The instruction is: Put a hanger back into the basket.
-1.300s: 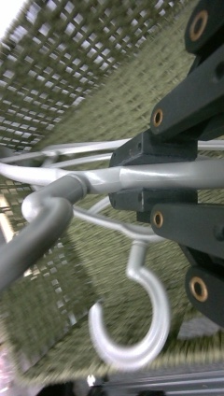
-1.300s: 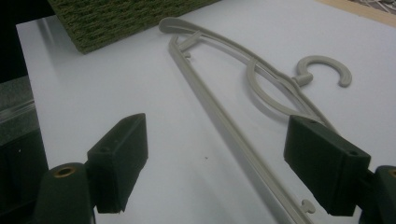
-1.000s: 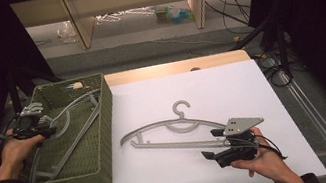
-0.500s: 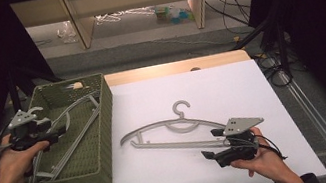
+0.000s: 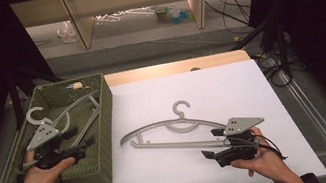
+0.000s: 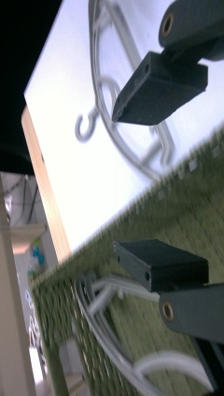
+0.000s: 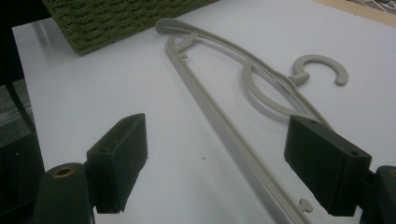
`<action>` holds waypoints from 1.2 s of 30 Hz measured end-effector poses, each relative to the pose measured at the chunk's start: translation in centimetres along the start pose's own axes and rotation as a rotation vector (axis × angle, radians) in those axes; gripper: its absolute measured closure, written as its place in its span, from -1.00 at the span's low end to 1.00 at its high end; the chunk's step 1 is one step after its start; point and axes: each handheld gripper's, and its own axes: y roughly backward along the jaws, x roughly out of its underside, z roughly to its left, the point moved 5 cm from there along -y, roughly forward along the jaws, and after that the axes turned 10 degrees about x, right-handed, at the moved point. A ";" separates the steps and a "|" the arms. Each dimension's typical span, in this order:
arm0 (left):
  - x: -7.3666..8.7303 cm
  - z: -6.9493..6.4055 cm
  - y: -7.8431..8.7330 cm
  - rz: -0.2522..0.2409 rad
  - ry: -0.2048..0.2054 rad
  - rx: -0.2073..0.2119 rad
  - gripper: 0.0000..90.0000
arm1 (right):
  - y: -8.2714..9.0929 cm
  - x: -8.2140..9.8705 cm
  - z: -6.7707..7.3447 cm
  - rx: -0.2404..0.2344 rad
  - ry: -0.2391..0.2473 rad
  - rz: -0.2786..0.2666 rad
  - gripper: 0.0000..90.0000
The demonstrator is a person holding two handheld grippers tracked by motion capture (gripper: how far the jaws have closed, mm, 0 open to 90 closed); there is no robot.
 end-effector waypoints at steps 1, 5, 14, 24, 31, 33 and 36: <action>0.0 -0.5 -0.2 -0.003 -0.011 0.019 -0.35 | 0.0 0.0 0.0 0.000 -0.004 0.001 -0.50; 0.5 -2.1 -1.3 -0.002 -0.043 0.041 -0.43 | 0.0 0.0 -0.1 0.003 -0.005 0.001 -0.51; 1.3 -5.2 -2.5 -0.021 -0.063 0.131 -0.54 | 0.0 0.1 -0.1 0.002 -0.007 0.001 -0.51; 3.2 -8.6 -3.4 -0.033 -0.082 0.208 -0.56 | 0.1 0.1 0.0 -0.005 -0.011 0.004 -0.51; 4.2 -9.7 -3.6 -0.031 -0.103 0.231 -0.58 | -0.2 0.2 -0.5 0.013 -0.006 0.005 -0.51; 4.6 -9.8 -3.8 -0.026 -0.102 0.238 -0.58 | -0.3 0.2 -0.7 0.021 -0.008 0.010 -0.51; 5.0 -9.8 -4.0 -0.033 -0.103 0.230 -0.58 | -0.6 0.1 -1.3 0.029 -0.002 0.015 -0.50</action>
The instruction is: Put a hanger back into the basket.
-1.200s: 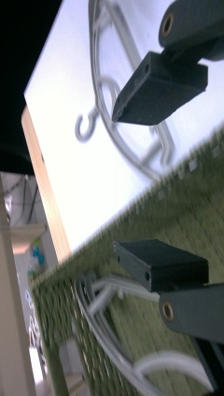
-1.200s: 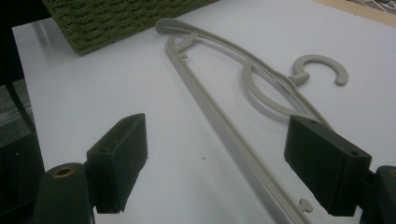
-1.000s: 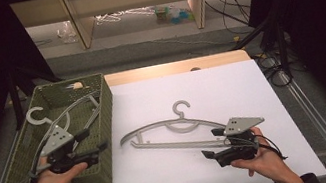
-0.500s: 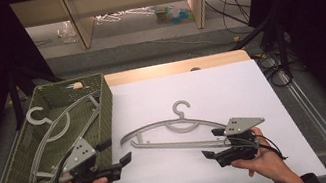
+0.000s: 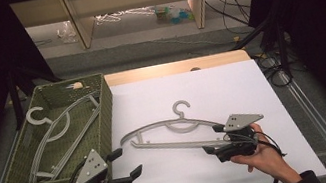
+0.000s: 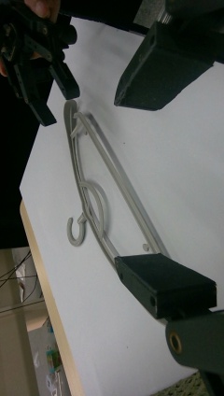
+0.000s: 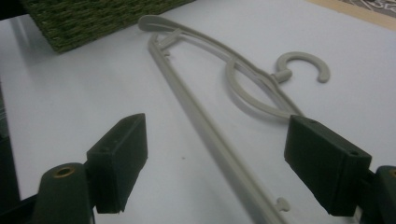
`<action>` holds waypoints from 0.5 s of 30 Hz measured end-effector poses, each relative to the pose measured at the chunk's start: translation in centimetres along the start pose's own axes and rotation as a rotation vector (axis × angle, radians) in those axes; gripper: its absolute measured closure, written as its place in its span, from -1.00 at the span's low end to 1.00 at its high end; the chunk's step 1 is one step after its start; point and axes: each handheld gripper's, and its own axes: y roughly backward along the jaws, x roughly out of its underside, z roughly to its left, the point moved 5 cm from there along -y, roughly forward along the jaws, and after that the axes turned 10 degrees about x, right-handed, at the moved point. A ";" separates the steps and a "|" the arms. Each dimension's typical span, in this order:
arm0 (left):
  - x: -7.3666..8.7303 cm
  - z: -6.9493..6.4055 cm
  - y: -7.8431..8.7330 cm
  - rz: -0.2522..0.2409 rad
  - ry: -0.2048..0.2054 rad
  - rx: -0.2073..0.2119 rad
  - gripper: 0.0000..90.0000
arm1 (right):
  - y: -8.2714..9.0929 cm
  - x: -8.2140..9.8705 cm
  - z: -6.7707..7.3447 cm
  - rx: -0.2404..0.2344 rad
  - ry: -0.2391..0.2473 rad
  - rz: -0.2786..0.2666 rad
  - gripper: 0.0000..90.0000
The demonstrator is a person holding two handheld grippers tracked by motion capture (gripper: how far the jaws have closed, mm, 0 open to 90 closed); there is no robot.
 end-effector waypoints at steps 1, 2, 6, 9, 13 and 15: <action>0.0 0.0 0.0 -0.003 0.000 -0.006 -0.58 | -0.2 -0.1 -0.4 0.012 -0.001 -0.003 -0.49; 0.1 0.0 0.0 -0.006 0.012 -0.009 -0.58 | -0.4 -0.2 -0.8 0.015 -0.005 0.007 -0.49; 0.2 -0.2 -0.3 0.001 0.001 0.002 -0.59 | -1.6 -0.4 -3.0 0.050 -0.009 0.045 -0.43; 0.5 -0.4 -0.4 0.013 -0.011 0.017 -0.59 | -2.9 -0.4 -4.6 0.073 -0.013 0.086 -0.36; 0.5 -0.5 -0.5 0.019 -0.025 0.022 -0.59 | -5.2 -0.4 -5.7 0.094 -0.006 0.166 -0.24; 0.5 -0.6 -0.6 0.020 -0.019 0.026 -0.59 | -6.3 -0.4 -6.2 0.092 0.024 0.227 -0.16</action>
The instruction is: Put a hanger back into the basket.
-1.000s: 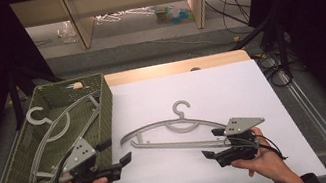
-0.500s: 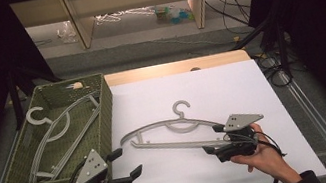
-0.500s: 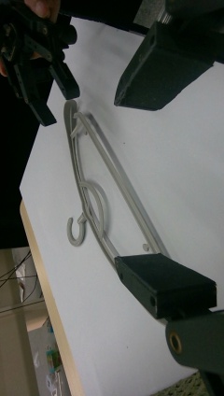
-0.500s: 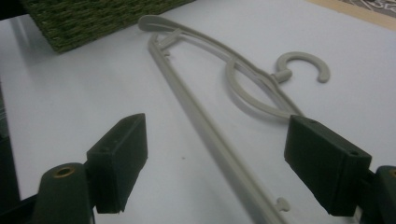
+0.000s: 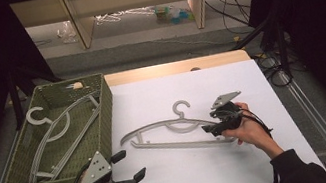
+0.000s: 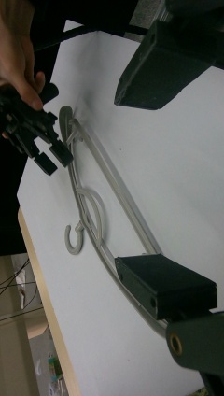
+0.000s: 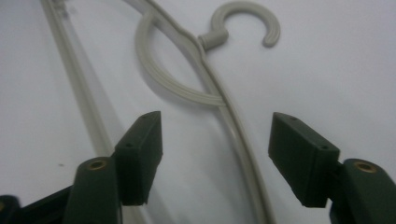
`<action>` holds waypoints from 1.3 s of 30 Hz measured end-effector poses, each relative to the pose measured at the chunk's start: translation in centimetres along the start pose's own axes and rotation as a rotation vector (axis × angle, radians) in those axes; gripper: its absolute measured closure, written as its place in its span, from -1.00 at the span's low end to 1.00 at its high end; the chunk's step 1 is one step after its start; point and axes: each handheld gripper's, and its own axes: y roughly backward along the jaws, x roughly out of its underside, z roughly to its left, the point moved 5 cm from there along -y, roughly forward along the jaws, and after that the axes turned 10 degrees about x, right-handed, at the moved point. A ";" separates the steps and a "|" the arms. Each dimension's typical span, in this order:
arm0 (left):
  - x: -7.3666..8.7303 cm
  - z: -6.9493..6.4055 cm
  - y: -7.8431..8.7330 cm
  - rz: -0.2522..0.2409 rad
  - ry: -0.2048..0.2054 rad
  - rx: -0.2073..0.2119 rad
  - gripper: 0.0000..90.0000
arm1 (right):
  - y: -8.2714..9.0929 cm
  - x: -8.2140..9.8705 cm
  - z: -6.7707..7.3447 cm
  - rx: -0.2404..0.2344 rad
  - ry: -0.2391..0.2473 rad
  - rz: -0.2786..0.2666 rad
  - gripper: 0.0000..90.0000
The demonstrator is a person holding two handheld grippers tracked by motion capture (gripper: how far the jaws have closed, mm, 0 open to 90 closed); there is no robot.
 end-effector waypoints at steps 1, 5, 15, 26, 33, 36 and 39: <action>0.1 0.0 0.0 0.004 0.001 0.001 -0.59 | -0.6 -0.2 -0.2 0.001 0.026 0.015 -0.07; 0.2 -0.1 -0.1 0.013 -0.004 0.008 -0.59 | -2.7 -0.3 -0.4 -0.013 0.056 0.108 0.07; 0.5 0.1 -0.1 0.027 0.000 0.012 -0.59 | -4.0 -1.1 -0.7 -0.041 0.103 0.257 0.54; 0.7 0.1 -0.3 0.036 0.003 0.021 -0.59 | -4.0 -1.5 -0.1 -0.063 0.277 0.280 0.82; 0.3 0.7 -0.3 0.031 0.003 0.009 -0.58 | -3.1 -1.2 0.1 -0.045 0.414 0.274 0.83; -0.3 1.2 -0.8 0.047 -0.007 0.000 -0.57 | -1.9 -1.4 0.0 -0.028 0.440 0.236 0.83; -1.2 1.5 -1.6 0.059 0.014 -0.010 -0.56 | 0.0 -1.9 0.2 -0.001 0.487 0.196 0.83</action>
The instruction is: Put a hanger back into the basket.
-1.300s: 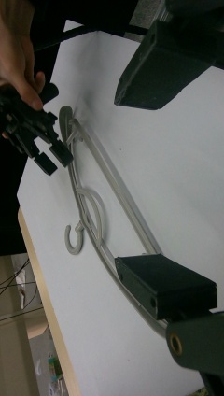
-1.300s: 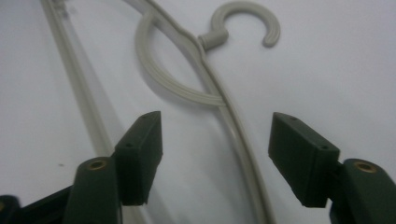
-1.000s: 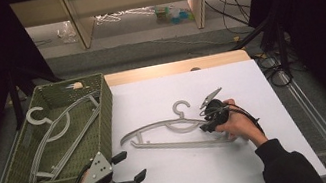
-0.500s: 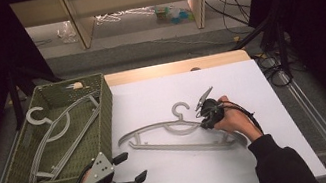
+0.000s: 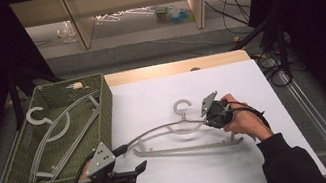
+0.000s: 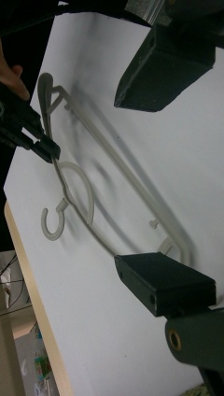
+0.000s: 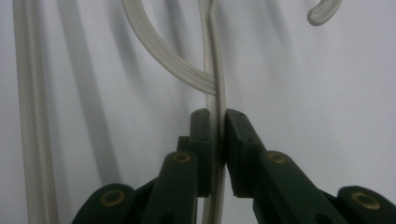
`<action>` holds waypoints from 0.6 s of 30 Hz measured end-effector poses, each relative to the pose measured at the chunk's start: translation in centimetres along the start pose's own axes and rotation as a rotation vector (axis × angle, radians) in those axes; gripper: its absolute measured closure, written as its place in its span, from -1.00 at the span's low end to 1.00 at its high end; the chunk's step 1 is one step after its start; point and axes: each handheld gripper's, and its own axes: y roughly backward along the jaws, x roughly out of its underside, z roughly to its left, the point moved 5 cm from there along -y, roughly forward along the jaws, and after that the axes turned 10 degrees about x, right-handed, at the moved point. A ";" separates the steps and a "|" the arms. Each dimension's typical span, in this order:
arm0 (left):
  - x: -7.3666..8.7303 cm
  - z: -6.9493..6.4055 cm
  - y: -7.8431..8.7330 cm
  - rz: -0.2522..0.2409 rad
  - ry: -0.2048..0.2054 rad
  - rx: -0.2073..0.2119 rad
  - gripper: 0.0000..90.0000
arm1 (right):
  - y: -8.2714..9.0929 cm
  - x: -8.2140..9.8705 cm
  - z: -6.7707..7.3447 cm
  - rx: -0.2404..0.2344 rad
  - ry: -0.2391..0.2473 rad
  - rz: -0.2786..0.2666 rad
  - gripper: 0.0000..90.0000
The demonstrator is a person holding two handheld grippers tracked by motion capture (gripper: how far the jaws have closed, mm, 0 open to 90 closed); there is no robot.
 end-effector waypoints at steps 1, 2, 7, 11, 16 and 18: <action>-0.4 0.2 -0.4 0.004 -0.009 0.006 -0.55 | 0.4 0.0 0.0 0.012 0.011 -0.007 0.83; -0.7 0.4 -0.9 0.017 -0.007 0.008 -0.54 | 0.9 -0.1 0.1 0.023 0.021 -0.012 0.83; -2.1 1.1 -4.2 0.087 0.033 0.052 -0.47 | 2.8 -0.3 0.9 0.053 0.062 -0.037 0.83; -3.2 1.8 -6.4 0.156 0.013 0.062 -0.45 | 4.1 -0.5 1.4 0.100 0.111 -0.045 0.83; -4.1 2.9 -8.9 0.172 0.056 0.079 -0.38 | 5.0 -0.7 2.1 0.113 0.129 -0.059 0.83; -4.1 3.5 -9.6 0.194 0.057 0.073 -0.35 | 5.3 -0.8 2.3 0.113 0.140 -0.067 0.83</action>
